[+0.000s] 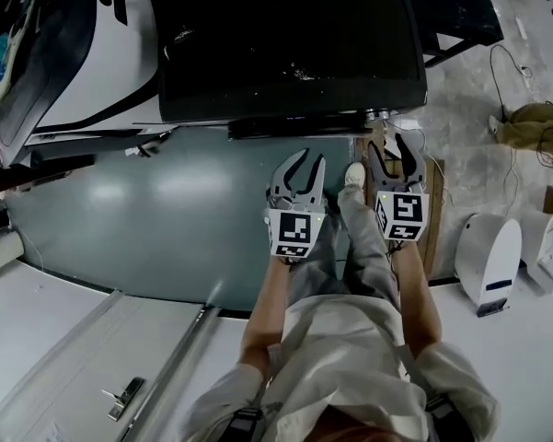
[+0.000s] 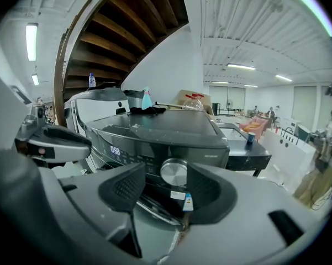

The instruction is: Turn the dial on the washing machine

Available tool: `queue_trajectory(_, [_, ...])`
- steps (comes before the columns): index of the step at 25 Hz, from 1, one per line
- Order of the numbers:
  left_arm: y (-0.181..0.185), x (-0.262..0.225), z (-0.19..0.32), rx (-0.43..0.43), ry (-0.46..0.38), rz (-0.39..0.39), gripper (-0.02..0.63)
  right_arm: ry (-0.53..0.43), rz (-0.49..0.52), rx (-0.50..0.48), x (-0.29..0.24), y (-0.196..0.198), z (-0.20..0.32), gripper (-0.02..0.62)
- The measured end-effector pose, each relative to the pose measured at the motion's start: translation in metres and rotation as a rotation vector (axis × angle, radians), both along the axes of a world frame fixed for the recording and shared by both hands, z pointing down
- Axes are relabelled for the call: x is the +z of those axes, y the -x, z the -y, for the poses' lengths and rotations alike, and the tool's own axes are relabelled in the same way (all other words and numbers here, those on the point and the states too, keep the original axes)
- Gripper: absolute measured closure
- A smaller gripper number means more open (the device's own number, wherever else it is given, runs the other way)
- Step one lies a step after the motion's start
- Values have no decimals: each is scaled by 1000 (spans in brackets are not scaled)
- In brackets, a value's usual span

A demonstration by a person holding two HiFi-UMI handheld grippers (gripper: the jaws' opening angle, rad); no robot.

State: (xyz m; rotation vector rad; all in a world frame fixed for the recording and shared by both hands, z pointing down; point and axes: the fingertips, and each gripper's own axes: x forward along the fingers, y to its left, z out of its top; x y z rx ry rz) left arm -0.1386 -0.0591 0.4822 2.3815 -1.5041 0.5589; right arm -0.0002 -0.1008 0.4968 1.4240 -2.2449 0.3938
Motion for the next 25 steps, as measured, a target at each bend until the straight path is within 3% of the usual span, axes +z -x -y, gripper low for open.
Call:
queue_trajectory(10, [-25,16,22,-16,3,6,503,-5,11,-16,25,-3,25,351])
queue_trajectory(25, [-36,37,32,-7,-2,23,503,-29,-22,60,51,-1,43,295])
